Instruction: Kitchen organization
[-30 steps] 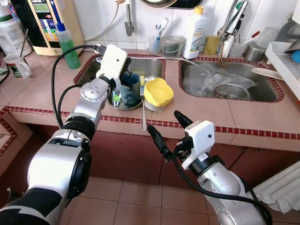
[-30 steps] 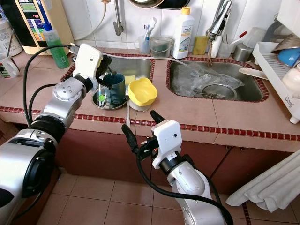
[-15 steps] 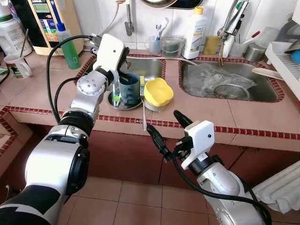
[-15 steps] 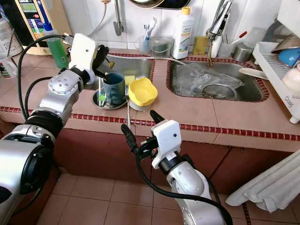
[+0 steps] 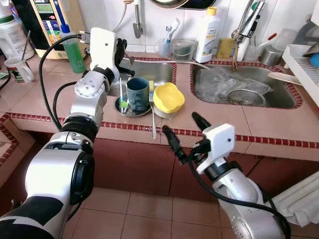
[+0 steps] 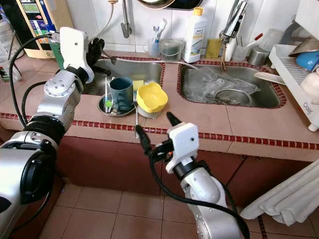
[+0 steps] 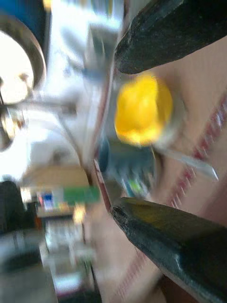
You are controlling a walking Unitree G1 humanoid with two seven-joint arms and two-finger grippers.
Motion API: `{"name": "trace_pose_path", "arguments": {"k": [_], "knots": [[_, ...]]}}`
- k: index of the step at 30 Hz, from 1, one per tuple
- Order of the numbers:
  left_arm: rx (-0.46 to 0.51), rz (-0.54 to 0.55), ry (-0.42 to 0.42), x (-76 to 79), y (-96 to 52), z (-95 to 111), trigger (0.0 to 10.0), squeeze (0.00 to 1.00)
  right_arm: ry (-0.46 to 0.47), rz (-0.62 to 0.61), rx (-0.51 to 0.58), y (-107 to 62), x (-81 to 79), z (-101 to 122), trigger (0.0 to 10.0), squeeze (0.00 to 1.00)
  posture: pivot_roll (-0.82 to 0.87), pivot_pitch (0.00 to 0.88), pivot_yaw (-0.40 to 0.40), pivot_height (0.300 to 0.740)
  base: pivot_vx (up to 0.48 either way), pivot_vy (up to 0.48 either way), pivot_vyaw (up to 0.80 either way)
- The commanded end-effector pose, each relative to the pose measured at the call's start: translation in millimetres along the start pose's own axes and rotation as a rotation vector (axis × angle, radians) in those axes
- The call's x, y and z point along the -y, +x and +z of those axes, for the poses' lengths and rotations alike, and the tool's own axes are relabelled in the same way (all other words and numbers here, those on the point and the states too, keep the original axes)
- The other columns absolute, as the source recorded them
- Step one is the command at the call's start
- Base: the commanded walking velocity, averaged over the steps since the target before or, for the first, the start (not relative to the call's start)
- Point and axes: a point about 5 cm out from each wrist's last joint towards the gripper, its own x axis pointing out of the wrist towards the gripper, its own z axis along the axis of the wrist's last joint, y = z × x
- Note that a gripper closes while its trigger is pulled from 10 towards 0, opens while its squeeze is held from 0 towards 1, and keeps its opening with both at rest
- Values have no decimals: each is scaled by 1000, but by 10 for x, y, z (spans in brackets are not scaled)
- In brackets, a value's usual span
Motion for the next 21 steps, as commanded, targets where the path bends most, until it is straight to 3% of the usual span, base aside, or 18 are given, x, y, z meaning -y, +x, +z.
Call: {"name": "trace_pose_path", "arguments": {"k": [1, 6, 21], "knots": [[58, 15, -19, 0, 21, 98, 10000, 0, -15, -71, 28, 5, 137, 46, 10000, 0, -218, 0, 51, 740, 0, 0, 0], [78, 20, -68, 37, -13, 55, 10000, 0, -42, -132, 59, 8, 299, 109, 10000, 0, -217, 0, 51, 740, 0, 0, 0], [40, 4, -146, 56, -119, -117, 10000, 0, -68, -172, 107, 74, 459, 190, 10000, 0, -205, 0, 36, 740, 0, 0, 0]]}}
